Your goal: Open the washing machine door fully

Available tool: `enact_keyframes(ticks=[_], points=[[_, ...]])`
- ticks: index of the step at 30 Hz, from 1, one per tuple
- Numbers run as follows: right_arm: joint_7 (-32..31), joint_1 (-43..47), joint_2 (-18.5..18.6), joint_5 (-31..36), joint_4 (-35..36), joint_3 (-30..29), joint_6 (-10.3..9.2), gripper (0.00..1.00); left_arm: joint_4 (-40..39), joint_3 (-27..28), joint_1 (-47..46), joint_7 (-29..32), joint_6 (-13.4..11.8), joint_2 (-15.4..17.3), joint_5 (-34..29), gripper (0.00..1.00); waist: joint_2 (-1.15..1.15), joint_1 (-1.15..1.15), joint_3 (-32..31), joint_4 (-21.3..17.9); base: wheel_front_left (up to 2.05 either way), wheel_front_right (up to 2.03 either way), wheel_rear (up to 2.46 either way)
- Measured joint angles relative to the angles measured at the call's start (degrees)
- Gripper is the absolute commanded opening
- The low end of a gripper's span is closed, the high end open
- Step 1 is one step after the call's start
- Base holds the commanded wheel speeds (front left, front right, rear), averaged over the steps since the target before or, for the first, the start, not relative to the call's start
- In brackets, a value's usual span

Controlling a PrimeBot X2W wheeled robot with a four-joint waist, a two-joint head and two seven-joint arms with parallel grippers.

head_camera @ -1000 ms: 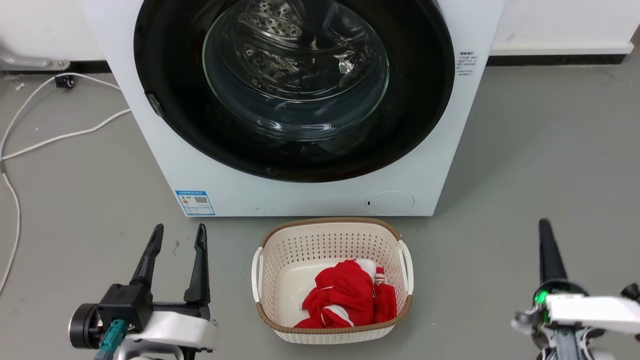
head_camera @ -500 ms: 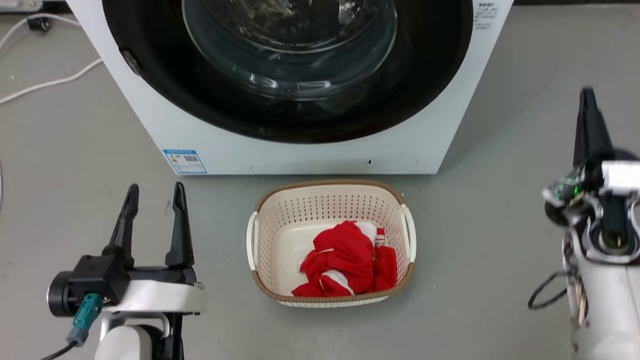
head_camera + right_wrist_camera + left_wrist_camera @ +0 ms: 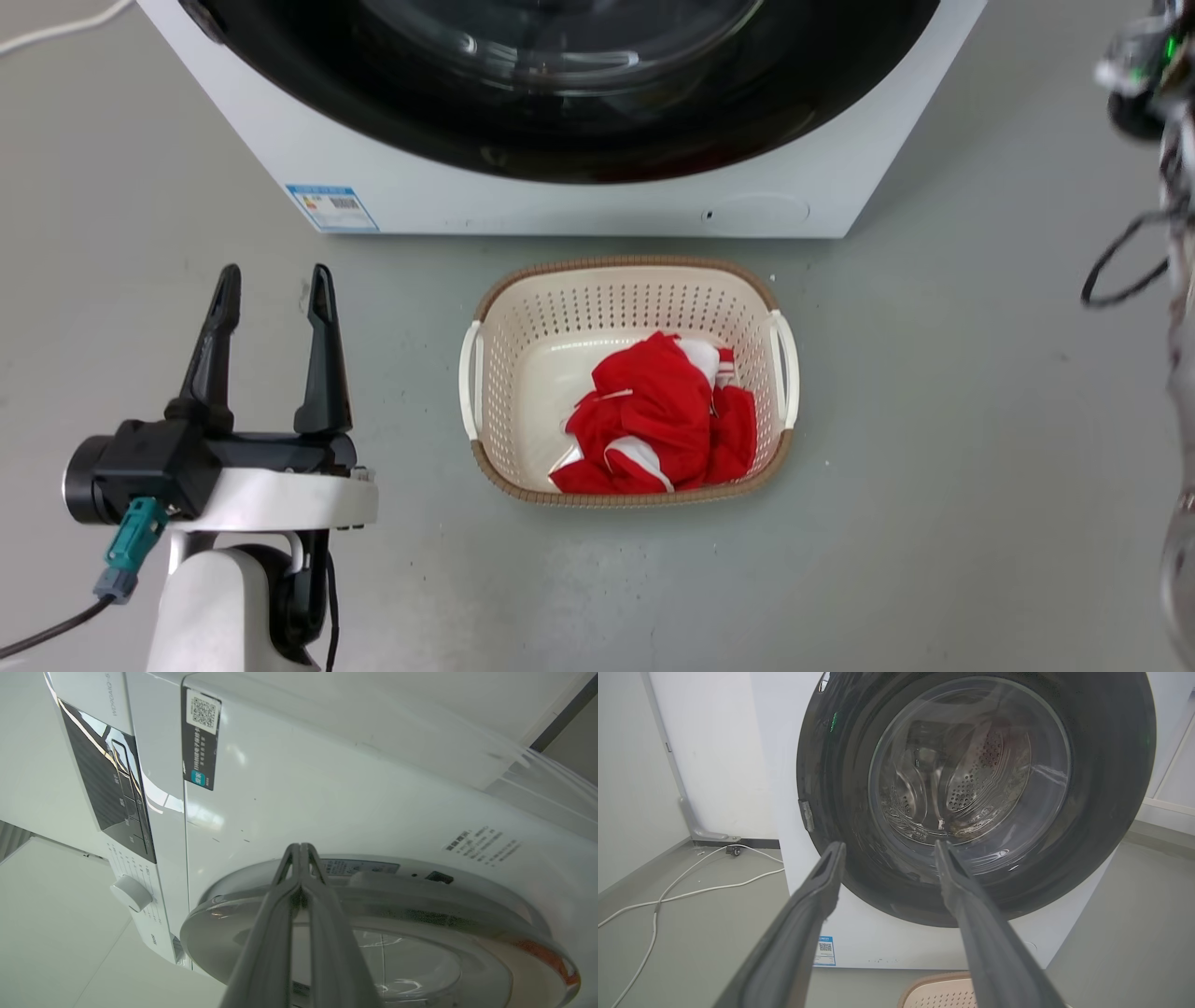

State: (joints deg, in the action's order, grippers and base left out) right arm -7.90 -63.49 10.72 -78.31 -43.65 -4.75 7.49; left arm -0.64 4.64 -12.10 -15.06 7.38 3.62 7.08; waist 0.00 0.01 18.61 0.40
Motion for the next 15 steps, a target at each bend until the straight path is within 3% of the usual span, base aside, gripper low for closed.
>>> enact_keyframes(ticks=[8,15], points=[[-6.9,-15.3,0.4,6.4,-14.4,3.1,0.0,0.0,-1.1,-0.5,-2.0,0.0,0.0,0.7,0.4,1.0,0.0,0.0,4.0,0.4,0.0,0.0,0.0],[-11.4,-22.6,-0.4,10.7,-21.9,5.4,0.0,0.0,-1.7,-1.1,-3.4,0.0,0.0,1.2,0.8,1.0,0.0,0.0,6.4,0.7,0.0,0.0,0.0]])
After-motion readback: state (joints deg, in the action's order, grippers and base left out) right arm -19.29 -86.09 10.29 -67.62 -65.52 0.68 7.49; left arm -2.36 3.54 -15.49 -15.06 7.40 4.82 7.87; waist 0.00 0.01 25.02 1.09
